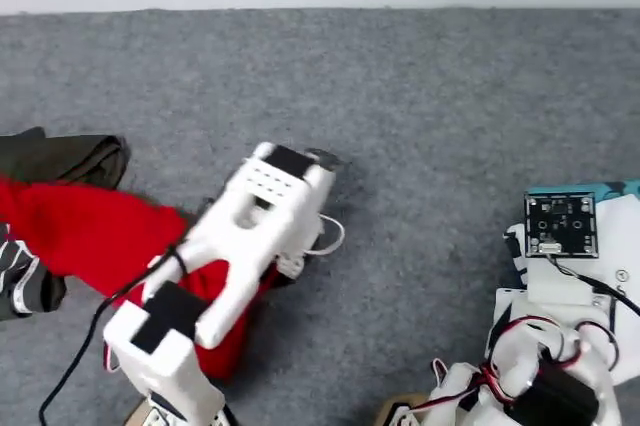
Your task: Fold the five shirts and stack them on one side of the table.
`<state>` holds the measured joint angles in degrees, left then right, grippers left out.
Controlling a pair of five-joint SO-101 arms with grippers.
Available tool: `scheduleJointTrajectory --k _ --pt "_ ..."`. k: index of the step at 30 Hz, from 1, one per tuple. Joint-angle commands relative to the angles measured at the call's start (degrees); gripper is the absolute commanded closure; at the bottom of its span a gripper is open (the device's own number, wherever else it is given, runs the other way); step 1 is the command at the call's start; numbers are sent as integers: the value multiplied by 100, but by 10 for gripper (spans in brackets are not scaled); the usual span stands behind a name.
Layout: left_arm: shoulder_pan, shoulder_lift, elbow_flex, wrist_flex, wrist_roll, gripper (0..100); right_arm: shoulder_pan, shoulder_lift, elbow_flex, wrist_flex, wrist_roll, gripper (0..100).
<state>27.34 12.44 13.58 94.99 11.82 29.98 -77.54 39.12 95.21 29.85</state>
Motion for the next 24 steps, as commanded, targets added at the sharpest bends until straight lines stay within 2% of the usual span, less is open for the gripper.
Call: scheduleJointTrajectory --k 1,4,8,16,24 --pt "334 -9 119 -308 484 987 4 -22 9 48 -53 772" --pt "316 316 -4 -220 765 987 4 -22 9 48 -53 772" --pt "264 396 -593 580 774 987 4 -22 9 48 -53 772" --pt "176 378 -708 554 791 987 4 -22 53 48 -53 772" --pt "-1169 378 -743 554 791 987 4 -22 422 22 -53 772"
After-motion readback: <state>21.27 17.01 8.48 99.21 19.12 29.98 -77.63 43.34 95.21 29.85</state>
